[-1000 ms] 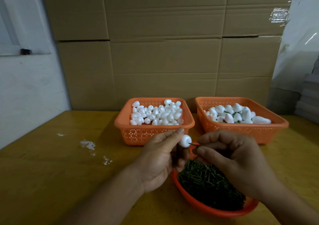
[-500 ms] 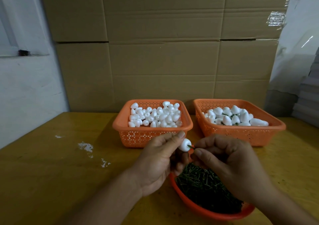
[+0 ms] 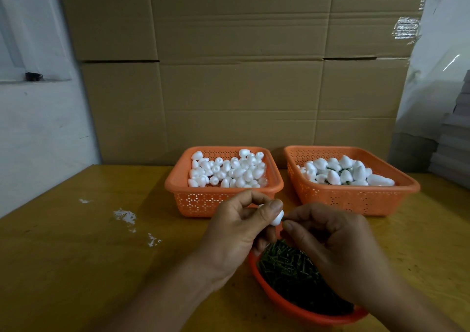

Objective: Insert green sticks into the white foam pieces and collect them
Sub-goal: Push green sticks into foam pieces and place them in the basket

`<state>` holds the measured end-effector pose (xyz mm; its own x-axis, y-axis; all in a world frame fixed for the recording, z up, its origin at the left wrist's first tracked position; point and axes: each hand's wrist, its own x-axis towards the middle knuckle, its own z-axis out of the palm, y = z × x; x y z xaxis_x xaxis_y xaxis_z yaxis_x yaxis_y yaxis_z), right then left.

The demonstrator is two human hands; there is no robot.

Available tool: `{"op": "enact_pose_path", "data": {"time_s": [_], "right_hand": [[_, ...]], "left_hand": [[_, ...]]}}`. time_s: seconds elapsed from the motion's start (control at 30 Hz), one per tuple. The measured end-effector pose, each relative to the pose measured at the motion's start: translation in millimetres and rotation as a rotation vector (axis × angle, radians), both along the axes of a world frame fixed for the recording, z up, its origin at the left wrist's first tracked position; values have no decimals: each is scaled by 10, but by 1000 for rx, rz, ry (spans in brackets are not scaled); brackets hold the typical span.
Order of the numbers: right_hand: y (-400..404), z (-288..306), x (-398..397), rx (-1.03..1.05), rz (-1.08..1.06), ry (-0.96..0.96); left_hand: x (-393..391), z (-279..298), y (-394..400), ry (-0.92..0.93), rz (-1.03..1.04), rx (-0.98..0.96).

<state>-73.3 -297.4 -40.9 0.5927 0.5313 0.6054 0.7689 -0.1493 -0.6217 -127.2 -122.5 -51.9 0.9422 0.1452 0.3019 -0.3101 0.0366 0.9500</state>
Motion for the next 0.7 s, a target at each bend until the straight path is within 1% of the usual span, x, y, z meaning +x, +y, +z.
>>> {"op": "enact_pose_path", "data": {"time_s": [0.2,0.37,0.43,0.57,0.7], "right_hand": [[9,-5,-7,9,-39,-50],[16,4,-24,41,-53,-73],[16,0,-28,47,-45,-67],[33,-9,-55,57,-22,-52],[42,-33,-65,94,-1,39]], "left_hand": [[6,-21,0,-59,35,62],[-11,4,-1,-67,-61,-17],[-19,7,-10,-74,-63,-17],[-18,0,-29,-130,18,102],[-27,-8,-28,-198,73,271]]}}
